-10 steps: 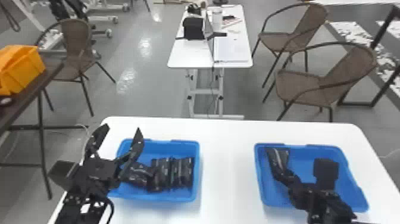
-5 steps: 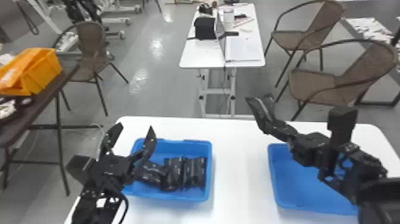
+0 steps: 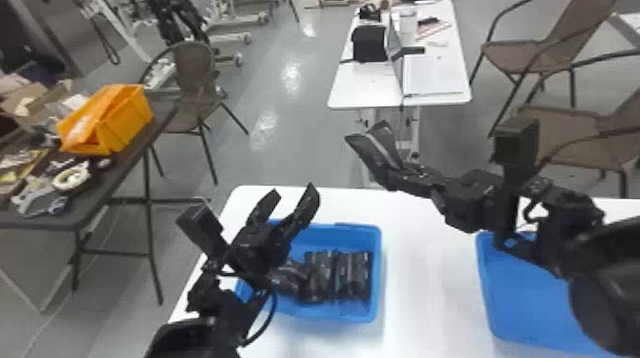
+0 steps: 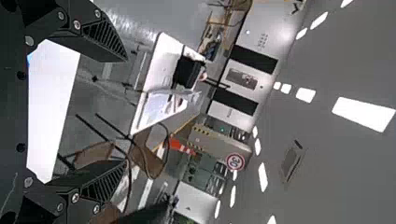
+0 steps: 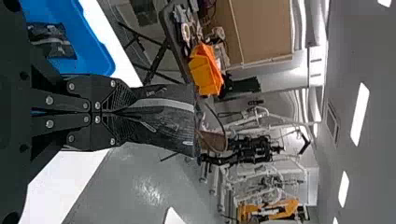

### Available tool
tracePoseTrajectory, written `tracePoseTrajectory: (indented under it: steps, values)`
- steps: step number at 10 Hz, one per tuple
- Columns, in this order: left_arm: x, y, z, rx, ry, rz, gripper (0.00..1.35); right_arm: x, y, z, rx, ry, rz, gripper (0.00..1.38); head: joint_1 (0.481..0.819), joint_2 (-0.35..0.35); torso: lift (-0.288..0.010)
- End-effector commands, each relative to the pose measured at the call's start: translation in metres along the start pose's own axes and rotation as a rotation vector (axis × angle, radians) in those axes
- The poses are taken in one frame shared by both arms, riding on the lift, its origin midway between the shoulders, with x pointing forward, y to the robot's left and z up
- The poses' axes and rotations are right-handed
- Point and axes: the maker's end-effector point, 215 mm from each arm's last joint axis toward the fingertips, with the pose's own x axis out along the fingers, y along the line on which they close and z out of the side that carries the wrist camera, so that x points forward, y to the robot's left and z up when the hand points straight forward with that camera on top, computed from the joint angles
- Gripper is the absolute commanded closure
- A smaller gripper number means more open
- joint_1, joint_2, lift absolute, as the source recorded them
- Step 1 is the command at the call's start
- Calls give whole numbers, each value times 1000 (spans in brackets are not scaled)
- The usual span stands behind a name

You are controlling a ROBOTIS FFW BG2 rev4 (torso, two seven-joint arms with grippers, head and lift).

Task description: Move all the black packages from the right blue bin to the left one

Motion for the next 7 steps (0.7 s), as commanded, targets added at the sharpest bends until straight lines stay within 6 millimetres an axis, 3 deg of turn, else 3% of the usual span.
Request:
tracePoseTrajectory:
  steps: [1, 3, 7]
  values:
    - [14, -21, 14, -93, -9, -73, 268, 10, 14, -3, 11, 11, 45, 1279, 695, 243, 0]
    - [22, -32, 28, -187, -45, -97, 268, 15, 19, -3, 17, 16, 68, 1279, 695, 243, 0]
    - [35, -47, 18, -183, 30, -148, 268, 26, 35, -10, 50, 29, 114, 1279, 695, 237, 0]
